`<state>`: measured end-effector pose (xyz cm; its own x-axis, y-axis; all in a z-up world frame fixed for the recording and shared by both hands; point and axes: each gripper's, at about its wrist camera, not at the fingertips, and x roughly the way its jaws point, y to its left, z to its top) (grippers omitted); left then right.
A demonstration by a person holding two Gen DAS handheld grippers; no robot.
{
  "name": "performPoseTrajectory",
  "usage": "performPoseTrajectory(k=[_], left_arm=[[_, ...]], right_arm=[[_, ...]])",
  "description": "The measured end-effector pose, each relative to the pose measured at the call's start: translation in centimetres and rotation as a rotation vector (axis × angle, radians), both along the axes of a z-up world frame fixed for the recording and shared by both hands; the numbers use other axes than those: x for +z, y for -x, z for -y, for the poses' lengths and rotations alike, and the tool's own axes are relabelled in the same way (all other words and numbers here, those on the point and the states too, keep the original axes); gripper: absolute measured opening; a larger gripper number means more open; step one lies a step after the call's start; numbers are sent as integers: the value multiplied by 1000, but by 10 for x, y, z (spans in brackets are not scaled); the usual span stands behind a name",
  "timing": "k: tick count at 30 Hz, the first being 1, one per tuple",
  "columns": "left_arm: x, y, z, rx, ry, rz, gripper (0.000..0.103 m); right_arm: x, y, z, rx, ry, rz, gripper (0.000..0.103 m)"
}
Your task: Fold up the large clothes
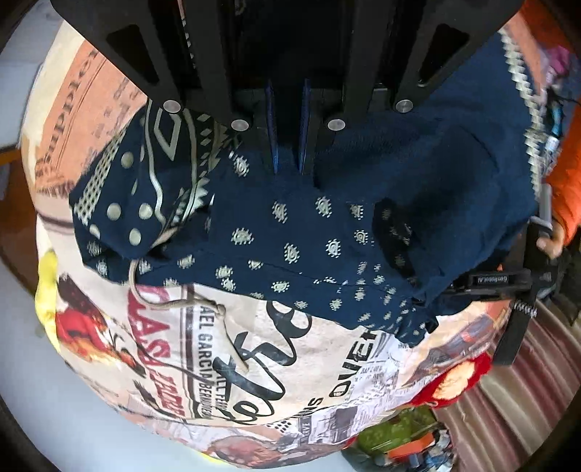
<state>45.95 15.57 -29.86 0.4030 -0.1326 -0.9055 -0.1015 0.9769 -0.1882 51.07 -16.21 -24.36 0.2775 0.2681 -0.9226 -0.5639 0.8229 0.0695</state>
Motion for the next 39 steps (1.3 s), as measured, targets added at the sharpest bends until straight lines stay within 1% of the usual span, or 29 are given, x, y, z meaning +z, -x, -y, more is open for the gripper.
performPoseTrajectory(k=[1,2,3,4,5,6,7,9,11,13,14,16,17,19,21,22,23,24,25,26,27,28,30,31,32,33,35,37,39], left_arm=[[0,2,1,7,-4,9,77],[0,4,1,12,-5,16,77],[-2,7,0,20,-1,22,77],[-3,9,-1,28,6,23,77],[-4,11,-2,35,14,23,77],[-4,12,-3,41,19,24,77],[-4,13,-2,42,17,25,77],[-3,13,0,40,2,25,77],[-2,14,1,32,-14,28,77],[-1,13,2,26,-19,32,76],[-1,14,2,25,-17,35,76],[-1,14,1,25,-13,43,74],[0,15,1,25,-13,48,73],[1,19,2,28,-15,61,68],[4,19,6,19,-29,74,57],[6,22,10,10,-40,81,52],[9,24,13,-5,-56,88,40],[10,21,16,-12,-69,91,28],[12,22,19,-20,-77,94,24],[14,23,20,-24,-82,97,22],[17,24,22,-24,-96,106,20],[20,26,23,-23,-107,115,19],[29,30,22,-18,-118,143,18],[34,33,21,-16,-120,160,17],[39,35,19,-13,-124,172,17],[45,38,17,-11,-129,188,17],[58,44,12,-7,-133,213,17],[74,51,6,-2,-135,246,16],[89,57,2,0,-134,281,16]], right_arm=[[-1,2,-5,16,54,46,7],[-2,4,-9,25,98,76,13],[-2,6,-12,34,130,98,23],[-3,8,-16,41,177,140,29],[-3,9,-18,41,209,170,49],[-3,8,-17,28,246,206,66],[-3,5,-13,17,244,207,68],[-1,-9,5,-27,138,115,69],[6,-17,19,-75,48,56,69],[20,-17,27,-114,-6,48,69],[30,-13,30,-119,-59,46,69],[45,-6,32,-91,-176,27,69],[50,-2,30,-69,-209,14,69],[48,1,20,-42,-201,5,69],[33,-1,9,-34,-159,-13,69],[25,-3,7,-34,-147,-32,68],[12,-8,5,-42,-140,-67,67],[6,-10,4,-53,-142,-77,66],[2,-9,5,-56,-147,-78,65],[3,-9,4,-56,-151,-72,56],[4,-9,4,-56,-149,-63,45],[5,-8,5,-59,-147,-56,42],[5,-8,4,-65,-145,-41,28],[8,-5,6,-69,-142,-29,23],[11,-3,8,-74,-141,-12,15],[14,0,11,-80,-144,5,10],[24,4,19,-100,-162,33,5],[35,9,26,-115,-155,84,4],[45,13,32,-114,-172,111,4]])
